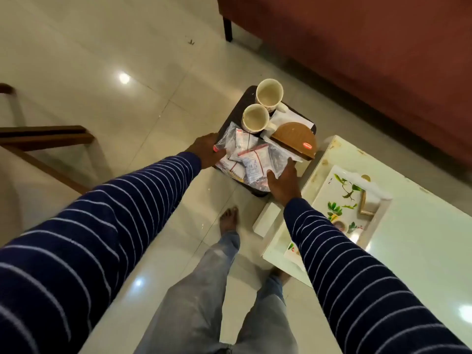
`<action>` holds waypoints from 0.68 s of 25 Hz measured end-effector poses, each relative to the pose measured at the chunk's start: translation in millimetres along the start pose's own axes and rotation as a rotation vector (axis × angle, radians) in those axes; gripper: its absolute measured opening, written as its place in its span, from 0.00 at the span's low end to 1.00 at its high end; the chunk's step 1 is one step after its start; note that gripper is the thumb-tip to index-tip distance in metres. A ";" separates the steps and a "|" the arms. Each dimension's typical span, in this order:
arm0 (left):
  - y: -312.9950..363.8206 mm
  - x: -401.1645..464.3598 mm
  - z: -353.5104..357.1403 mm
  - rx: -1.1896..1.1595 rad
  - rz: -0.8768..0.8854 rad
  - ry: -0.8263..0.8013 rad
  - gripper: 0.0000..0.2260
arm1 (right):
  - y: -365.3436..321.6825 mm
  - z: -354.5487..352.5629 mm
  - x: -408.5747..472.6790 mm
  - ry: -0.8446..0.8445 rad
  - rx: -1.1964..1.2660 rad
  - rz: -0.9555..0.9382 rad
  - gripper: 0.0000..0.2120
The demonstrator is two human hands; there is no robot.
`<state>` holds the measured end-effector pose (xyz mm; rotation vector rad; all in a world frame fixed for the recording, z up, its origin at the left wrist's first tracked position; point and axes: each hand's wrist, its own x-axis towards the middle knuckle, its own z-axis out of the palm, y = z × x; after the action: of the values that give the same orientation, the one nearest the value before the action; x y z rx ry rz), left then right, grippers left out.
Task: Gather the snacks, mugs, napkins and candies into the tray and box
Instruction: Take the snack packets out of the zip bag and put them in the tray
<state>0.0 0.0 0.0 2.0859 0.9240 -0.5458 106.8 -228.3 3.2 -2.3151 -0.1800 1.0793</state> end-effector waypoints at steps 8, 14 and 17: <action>5.8 43.8 39.4 -0.155 -0.187 -0.138 0.40 | 30.9 19.0 51.6 0.000 0.443 0.262 0.32; 6.0 51.9 56.9 -0.359 -0.228 -0.253 0.35 | 55.3 13.7 66.2 -0.133 0.494 0.298 0.20; 6.2 28.6 60.2 -0.394 -0.150 -0.248 0.30 | 59.7 7.7 52.2 -0.161 0.511 0.271 0.15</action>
<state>18.9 -38.0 -51.8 1.5675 0.9592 -0.6271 128.9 -256.1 -68.0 -1.8259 0.3246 1.2703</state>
